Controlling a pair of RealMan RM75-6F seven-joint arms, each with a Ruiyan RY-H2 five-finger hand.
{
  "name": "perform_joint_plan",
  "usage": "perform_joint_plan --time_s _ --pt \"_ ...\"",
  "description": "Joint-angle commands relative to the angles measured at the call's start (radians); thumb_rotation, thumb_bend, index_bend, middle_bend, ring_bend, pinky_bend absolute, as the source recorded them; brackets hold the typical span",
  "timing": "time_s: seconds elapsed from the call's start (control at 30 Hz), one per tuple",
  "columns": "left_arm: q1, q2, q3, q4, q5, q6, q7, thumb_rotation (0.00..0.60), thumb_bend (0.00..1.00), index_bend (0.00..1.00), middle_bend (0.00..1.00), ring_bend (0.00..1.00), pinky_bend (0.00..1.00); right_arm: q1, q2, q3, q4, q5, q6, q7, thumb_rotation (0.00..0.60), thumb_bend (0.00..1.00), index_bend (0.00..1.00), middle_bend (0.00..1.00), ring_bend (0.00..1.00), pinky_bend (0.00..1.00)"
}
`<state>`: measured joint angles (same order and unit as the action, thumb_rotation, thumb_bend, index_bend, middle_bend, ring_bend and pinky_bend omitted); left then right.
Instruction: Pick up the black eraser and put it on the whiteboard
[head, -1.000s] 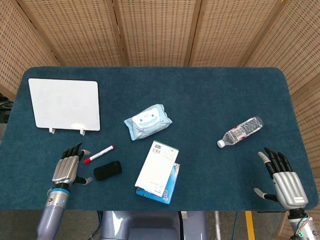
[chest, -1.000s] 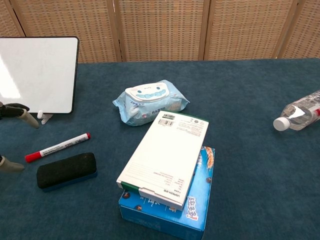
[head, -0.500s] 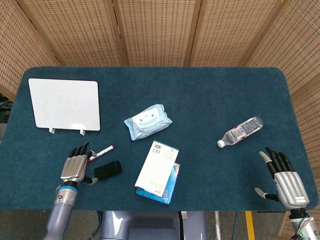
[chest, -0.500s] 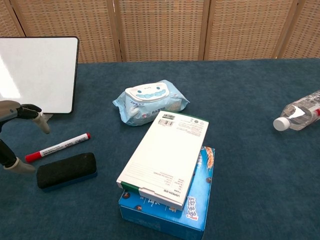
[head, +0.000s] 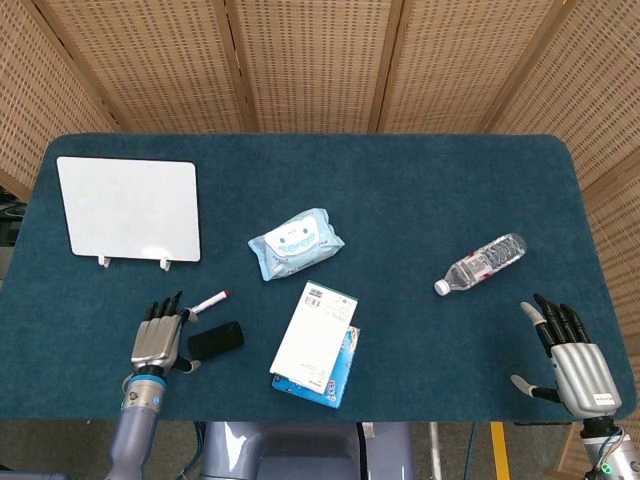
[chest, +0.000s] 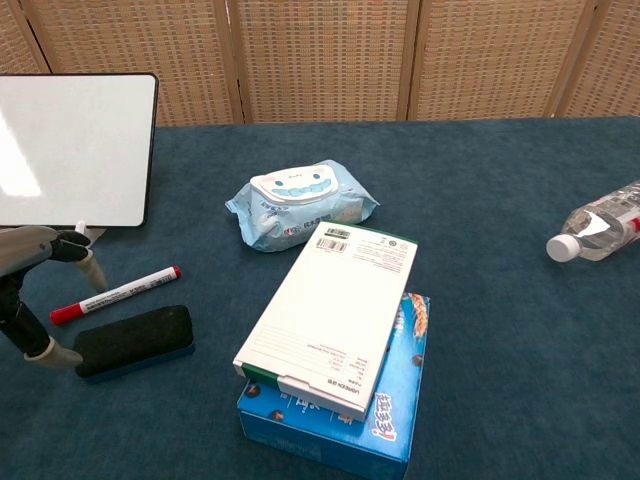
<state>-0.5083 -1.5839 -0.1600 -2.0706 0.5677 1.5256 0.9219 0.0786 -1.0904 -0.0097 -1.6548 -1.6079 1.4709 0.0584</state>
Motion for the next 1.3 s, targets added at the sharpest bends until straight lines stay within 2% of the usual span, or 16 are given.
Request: perform_joint_plan --time_s 0.03,0.53,1.3 --pt "-0.007 -0.019 0.002 0.017 0.003 0.018 0.003 0.600 0.14 0.31 0.00 0.00 0.00 0.000 0.001 0.000 0.001 0.001 -0.002 0.002 0.600 0.05 0.00 0.00 0.00 0.00" --pt "-0.029 -0.105 -0.009 0.094 -0.030 0.031 0.008 0.600 0.14 0.31 0.00 0.00 0.00 0.000 0.004 0.002 0.003 0.001 0.001 0.016 0.600 0.05 0.00 0.00 0.00 0.00" --pt "-0.061 -0.163 -0.043 0.172 -0.063 -0.010 -0.006 0.600 0.17 0.32 0.00 0.00 0.00 -0.001 0.007 0.003 0.006 -0.001 0.003 0.026 0.600 0.05 0.00 0.00 0.00 0.00"
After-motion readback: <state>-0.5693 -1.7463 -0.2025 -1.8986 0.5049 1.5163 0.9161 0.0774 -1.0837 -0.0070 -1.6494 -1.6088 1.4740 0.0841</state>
